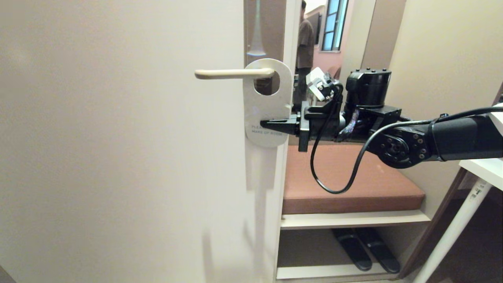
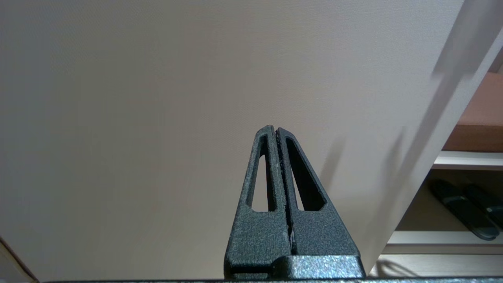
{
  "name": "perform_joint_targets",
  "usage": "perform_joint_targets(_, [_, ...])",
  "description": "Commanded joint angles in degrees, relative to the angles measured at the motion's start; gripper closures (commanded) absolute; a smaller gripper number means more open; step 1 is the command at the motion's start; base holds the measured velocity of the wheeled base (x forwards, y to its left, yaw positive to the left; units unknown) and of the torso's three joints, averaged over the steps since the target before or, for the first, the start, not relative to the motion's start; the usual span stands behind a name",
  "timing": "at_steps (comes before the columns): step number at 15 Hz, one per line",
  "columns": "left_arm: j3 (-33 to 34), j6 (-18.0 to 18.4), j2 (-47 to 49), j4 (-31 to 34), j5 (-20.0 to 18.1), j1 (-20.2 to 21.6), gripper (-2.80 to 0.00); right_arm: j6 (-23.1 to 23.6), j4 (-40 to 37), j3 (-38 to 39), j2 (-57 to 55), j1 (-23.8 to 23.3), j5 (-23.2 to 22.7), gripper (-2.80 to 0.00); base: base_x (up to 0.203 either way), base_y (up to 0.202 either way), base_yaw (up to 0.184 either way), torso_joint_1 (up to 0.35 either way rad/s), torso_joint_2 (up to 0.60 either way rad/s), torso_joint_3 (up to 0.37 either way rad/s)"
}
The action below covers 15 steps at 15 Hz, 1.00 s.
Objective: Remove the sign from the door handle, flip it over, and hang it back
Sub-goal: Take down the sign
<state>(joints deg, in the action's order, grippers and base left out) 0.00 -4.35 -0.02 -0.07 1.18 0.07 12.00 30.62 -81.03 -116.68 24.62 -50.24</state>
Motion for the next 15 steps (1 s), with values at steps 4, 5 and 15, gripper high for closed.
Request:
perform_joint_targets(4, [0.0, -0.04, 0.02, -0.01, 0.05, 0.01, 0.0, 0.13, 0.18, 0.0, -0.13, 1.55, 2.74, 0.0, 0.0, 0.0, 0.0, 0.0, 0.0, 0.0])
perform_joint_targets(5, [0.0, -0.04, 0.02, -0.01, 0.05, 0.01, 0.0, 0.13, 0.19, 0.0, -0.13, 2.22, 3.39, 0.0, 0.0, 0.0, 0.0, 0.0, 0.0, 0.0])
perform_joint_targets(15, [0.0, -0.04, 0.02, -0.01, 0.05, 0.01, 0.0, -0.05, 0.14, -0.3, -0.31, 7.41, 18.64, 0.0, 0.0, 0.0, 0.0, 0.0, 0.0, 0.0])
